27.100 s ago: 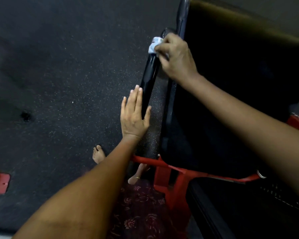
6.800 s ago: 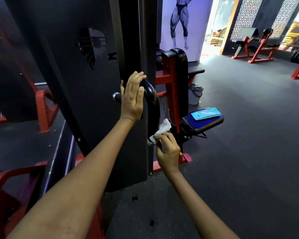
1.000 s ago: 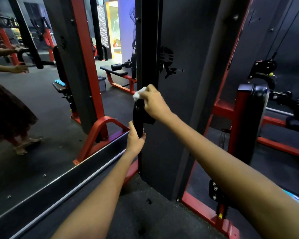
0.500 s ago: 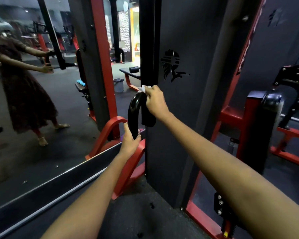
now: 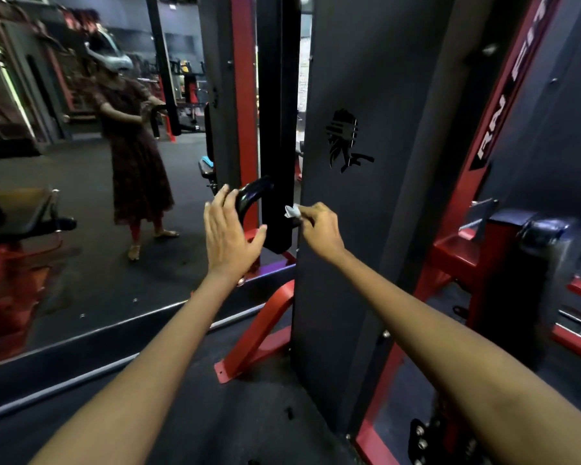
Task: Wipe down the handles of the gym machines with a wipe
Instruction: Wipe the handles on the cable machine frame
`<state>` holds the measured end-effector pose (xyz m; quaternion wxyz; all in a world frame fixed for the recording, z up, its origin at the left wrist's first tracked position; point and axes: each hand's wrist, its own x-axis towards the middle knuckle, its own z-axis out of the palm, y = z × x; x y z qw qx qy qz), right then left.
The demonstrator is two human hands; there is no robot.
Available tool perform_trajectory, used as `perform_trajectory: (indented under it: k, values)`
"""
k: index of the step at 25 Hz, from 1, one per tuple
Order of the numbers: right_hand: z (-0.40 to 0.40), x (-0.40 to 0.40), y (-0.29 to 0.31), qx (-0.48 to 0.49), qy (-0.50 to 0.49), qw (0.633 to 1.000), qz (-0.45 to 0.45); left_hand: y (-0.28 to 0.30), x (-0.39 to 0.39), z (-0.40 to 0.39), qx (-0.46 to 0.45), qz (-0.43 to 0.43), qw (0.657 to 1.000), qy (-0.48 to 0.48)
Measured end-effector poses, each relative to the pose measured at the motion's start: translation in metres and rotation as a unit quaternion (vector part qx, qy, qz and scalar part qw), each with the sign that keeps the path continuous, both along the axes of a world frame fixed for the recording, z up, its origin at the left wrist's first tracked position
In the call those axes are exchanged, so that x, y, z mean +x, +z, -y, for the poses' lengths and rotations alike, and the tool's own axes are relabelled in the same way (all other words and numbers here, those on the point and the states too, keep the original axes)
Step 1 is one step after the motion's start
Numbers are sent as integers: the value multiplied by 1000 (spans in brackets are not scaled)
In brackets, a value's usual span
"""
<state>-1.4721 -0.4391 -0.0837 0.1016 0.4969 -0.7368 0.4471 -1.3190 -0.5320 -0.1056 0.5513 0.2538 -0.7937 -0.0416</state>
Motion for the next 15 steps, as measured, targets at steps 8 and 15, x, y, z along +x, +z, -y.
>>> perform_trajectory:
  k: [8, 15]
  values:
    - [-4, -46, -33, 7, -35, 998, 56, 70, -68, -3, 89, 256, 947, 171]
    - [-1, -82, -52, 29, -58, 993, 102, 61, -75, 10, 1, 253, 942, 221]
